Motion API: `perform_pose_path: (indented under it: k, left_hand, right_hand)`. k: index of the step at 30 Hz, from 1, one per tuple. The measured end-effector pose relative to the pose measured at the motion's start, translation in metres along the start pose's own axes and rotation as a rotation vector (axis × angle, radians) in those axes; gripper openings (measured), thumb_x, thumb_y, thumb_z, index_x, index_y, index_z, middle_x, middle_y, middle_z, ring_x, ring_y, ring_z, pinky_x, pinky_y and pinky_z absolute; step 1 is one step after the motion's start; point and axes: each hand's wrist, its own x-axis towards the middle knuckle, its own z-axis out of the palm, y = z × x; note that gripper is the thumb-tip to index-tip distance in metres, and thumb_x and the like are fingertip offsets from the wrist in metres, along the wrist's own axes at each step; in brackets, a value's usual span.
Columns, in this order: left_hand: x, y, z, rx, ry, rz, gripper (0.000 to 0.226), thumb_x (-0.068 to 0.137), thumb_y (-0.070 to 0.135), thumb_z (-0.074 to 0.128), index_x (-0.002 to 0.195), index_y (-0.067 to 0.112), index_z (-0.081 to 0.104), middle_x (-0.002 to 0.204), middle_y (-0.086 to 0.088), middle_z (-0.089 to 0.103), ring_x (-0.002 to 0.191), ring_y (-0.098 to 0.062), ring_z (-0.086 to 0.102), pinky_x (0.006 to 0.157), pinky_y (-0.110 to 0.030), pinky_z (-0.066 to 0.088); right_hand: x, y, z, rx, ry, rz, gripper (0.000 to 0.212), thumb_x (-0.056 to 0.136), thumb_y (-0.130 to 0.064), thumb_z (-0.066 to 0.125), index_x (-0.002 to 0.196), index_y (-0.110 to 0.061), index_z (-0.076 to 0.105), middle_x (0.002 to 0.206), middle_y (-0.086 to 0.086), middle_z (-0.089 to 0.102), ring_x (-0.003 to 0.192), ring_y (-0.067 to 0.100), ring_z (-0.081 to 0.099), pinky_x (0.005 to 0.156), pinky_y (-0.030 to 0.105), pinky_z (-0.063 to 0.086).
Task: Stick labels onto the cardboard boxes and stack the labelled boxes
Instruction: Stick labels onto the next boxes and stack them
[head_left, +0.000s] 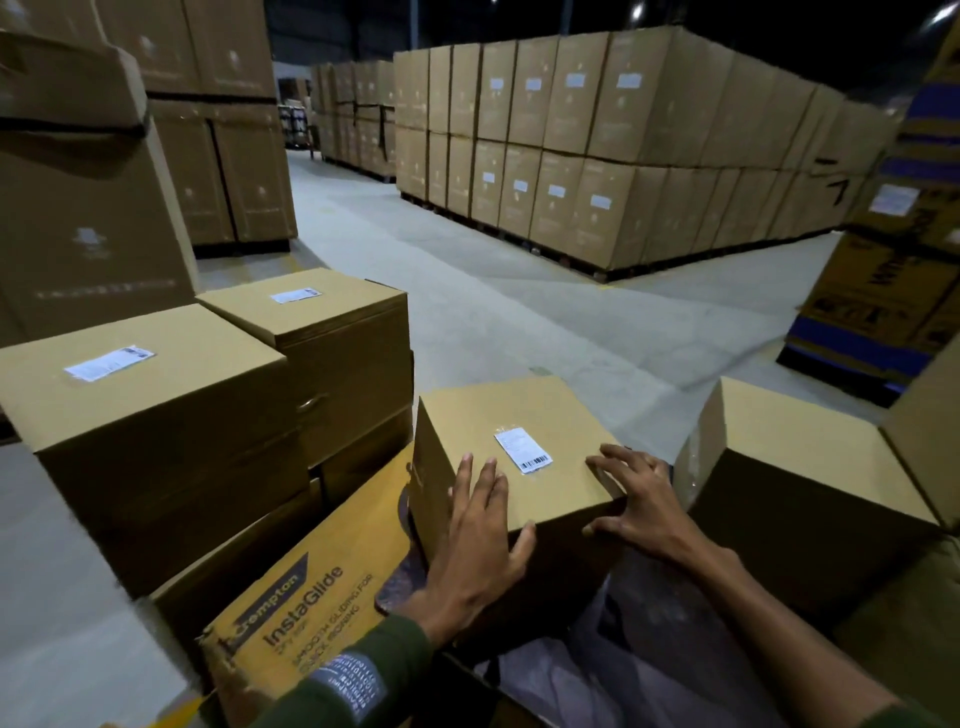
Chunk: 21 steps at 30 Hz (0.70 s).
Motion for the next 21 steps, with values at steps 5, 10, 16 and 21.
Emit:
perform_pose_path:
  k: [5,10,16,21]
  left_hand:
    - [-0.016,0.019,0.001,0.0,-0.005,0.015,0.083,0.093,0.062,0.02,0.155,0.008,0.016,0.165,-0.005,-0.006,0.147,-0.015,-0.022,0.114,-0.028,-0.011]
    - [-0.034,0.057,0.009,-0.009,-0.067,0.097,0.085,0.088,0.058,0.004,0.154,0.008,0.021,0.164,-0.006,0.009,0.149,-0.012,-0.008,0.115,-0.021,-0.008]
    - [-0.047,0.089,0.015,0.009,-0.116,0.126,0.061,0.102,0.041,0.017,0.154,0.01,0.022,0.163,-0.006,0.016,0.15,-0.014,0.003,0.116,-0.02,-0.003]
    - [-0.046,0.089,0.009,0.017,-0.091,0.122,0.052,0.105,0.03,0.031,0.153,0.01,0.025,0.162,-0.005,0.021,0.149,-0.013,0.01,0.116,-0.018,0.0]
  right_hand:
    - [-0.025,0.009,-0.015,-0.078,0.039,-0.006,0.09,0.055,-0.051,0.086,0.136,-0.034,0.052,0.145,0.003,0.043,0.137,0.03,0.03,0.105,0.056,0.037]
    - [-0.057,0.009,-0.024,-0.075,0.162,-0.001,0.059,0.066,-0.01,0.071,0.122,-0.026,0.064,0.129,0.005,0.052,0.124,0.03,0.041,0.092,0.046,0.043]
    - [-0.087,0.004,-0.036,0.127,0.058,-0.104,0.061,0.086,-0.039,0.028,0.122,-0.007,0.065,0.13,0.014,0.058,0.123,0.029,0.052,0.106,0.044,0.042]
    - [-0.092,-0.005,-0.032,0.094,-0.038,-0.026,0.065,0.093,-0.052,0.043,0.141,-0.007,0.045,0.148,0.011,0.042,0.137,0.024,0.038,0.114,0.043,0.033]
